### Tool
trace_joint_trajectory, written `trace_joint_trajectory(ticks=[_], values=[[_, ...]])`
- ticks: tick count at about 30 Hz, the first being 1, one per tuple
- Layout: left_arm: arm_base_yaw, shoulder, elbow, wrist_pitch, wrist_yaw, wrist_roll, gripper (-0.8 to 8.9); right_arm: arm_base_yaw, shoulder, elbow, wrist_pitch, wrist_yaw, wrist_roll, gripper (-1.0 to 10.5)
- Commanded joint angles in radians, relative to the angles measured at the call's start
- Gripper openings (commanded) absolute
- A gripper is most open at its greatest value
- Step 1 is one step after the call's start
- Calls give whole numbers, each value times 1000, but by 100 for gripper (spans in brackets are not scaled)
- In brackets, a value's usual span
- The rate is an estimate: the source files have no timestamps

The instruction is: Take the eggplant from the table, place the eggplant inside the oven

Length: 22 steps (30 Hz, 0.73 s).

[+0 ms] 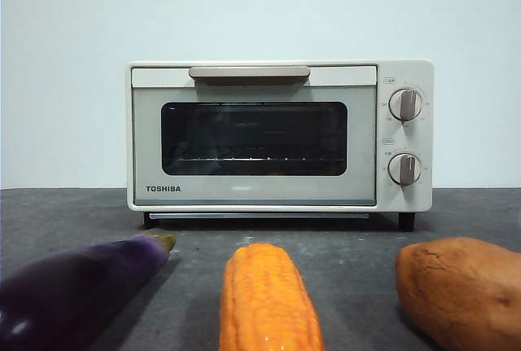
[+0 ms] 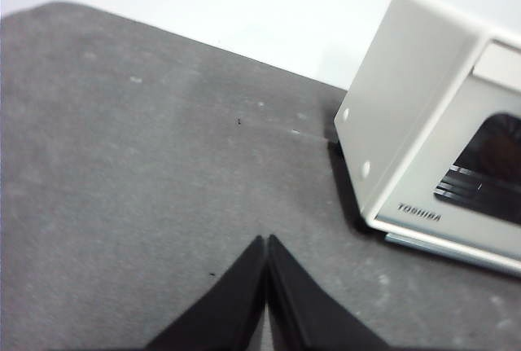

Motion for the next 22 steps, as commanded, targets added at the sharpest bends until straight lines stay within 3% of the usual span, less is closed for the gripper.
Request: trace_joint_trajectory(ticks=[1,5,12,22], values=[[1,0,-26,10,3,-71,6,-1,-3,-2,16,-5,81,3],[1,0,-24,10,4,-74,6,-1,-3,-2,45,-5,167,3],[1,0,-24,10,4,-93,6,-1,-3,-2,138,-3,253,3],[1,8,47,-30,34,-97,6,-1,-2,77,101,-36,256,3]])
